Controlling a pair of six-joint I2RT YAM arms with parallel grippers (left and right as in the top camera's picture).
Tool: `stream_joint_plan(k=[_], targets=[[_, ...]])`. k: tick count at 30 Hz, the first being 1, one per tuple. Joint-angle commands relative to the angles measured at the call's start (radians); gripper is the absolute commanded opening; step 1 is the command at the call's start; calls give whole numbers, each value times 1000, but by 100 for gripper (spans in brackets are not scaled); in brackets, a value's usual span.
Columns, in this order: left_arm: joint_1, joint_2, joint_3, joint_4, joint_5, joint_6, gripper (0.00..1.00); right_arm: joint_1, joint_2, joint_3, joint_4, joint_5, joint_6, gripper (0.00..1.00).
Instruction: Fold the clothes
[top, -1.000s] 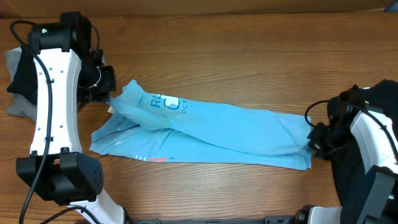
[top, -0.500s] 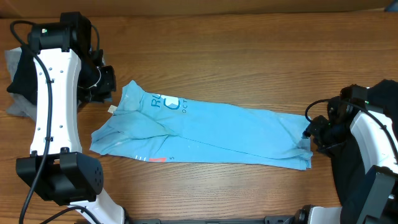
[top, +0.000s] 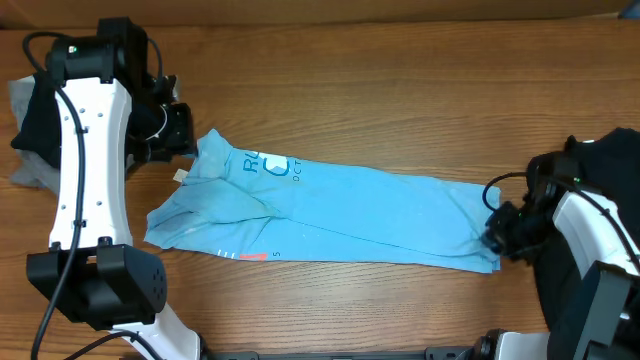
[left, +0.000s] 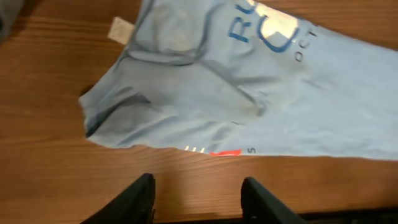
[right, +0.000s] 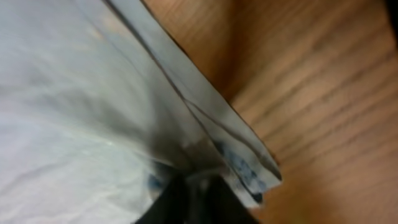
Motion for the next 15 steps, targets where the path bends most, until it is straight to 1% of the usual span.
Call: stream_joint_plan(k=[1,2,4,5,6,7,10,15], targets=[[-34,1,-3,-8,52,75,49,-3,-8,-8,-42,6,23,10],[-42,1,-3,-11,52,75,49,-3,-8,-8,-65,6,23,8],[-57,1,-3,-14,52,75,48,-3,-8,-8,-93,13,23,9],[-64,1,-3,-14,54,75,48,-3,-8,-8,-95,21,23,19],[-70,1,-3,-13,54,74,48,-3,-8,-8,-94,27,23,34],[-73,1,-3,-11,54,75,48,-3,-8,-8,-89,28,23,38],[-79,1,-3,-19,53,75,48,-3,-8,16,-83,49,23,43],[-79,1,-3,-36,54,75,47,-3,-36,122,-114,65,-11,43]])
